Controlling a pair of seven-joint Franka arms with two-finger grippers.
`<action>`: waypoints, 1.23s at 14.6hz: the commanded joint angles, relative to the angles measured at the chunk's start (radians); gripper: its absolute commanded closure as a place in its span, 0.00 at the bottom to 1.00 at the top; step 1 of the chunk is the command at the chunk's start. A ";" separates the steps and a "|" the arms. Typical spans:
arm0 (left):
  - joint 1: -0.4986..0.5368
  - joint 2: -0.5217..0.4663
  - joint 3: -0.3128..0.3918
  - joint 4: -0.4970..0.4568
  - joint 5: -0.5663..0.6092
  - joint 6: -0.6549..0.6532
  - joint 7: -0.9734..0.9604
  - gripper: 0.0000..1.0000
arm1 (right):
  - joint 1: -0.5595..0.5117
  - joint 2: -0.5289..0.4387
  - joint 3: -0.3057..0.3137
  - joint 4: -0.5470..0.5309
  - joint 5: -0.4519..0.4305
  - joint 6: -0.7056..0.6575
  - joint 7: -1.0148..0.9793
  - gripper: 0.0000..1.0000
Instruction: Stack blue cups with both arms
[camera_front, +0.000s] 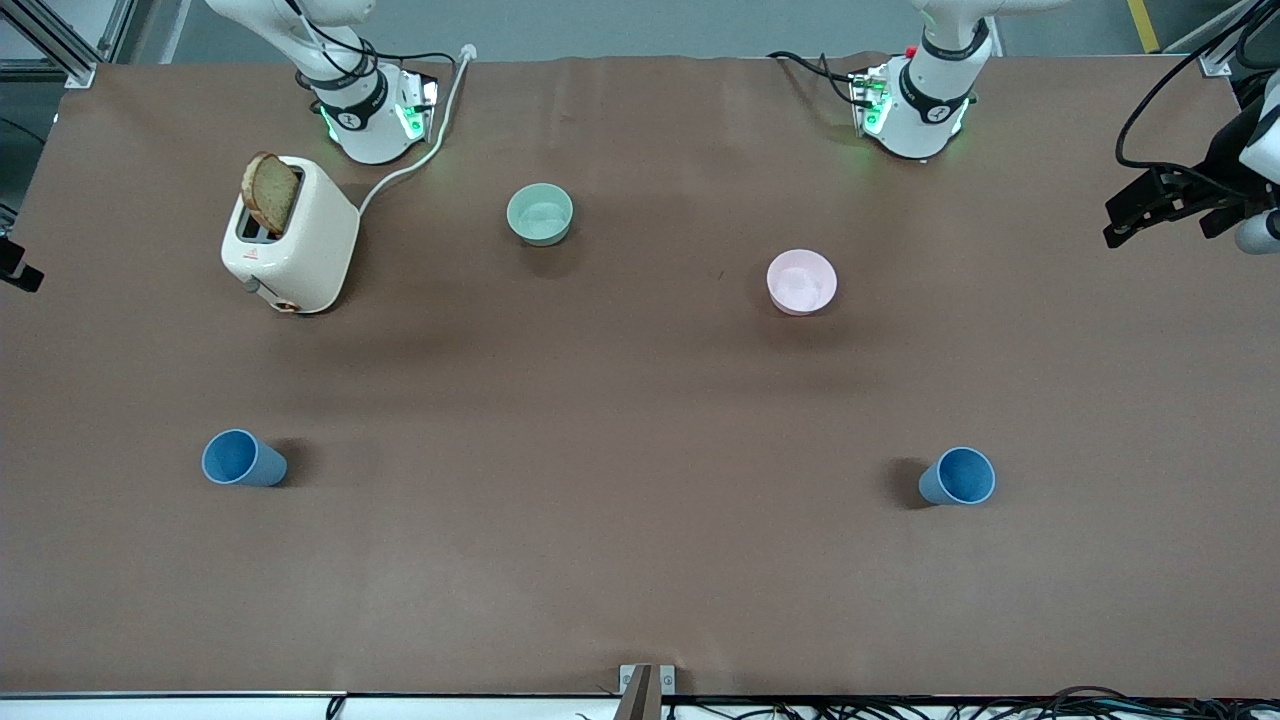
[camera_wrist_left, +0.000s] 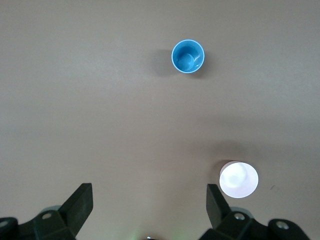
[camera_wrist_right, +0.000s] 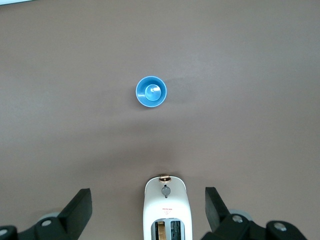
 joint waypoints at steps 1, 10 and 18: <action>0.006 0.012 0.002 0.025 -0.017 -0.011 0.010 0.00 | -0.016 0.004 0.009 0.012 0.001 -0.011 0.008 0.00; 0.034 0.160 0.002 0.062 -0.004 0.112 0.021 0.00 | -0.016 0.006 0.009 0.012 0.001 -0.011 0.009 0.00; 0.031 0.401 0.003 0.056 0.004 0.357 -0.002 0.00 | -0.017 0.166 0.009 -0.005 0.017 0.090 0.005 0.00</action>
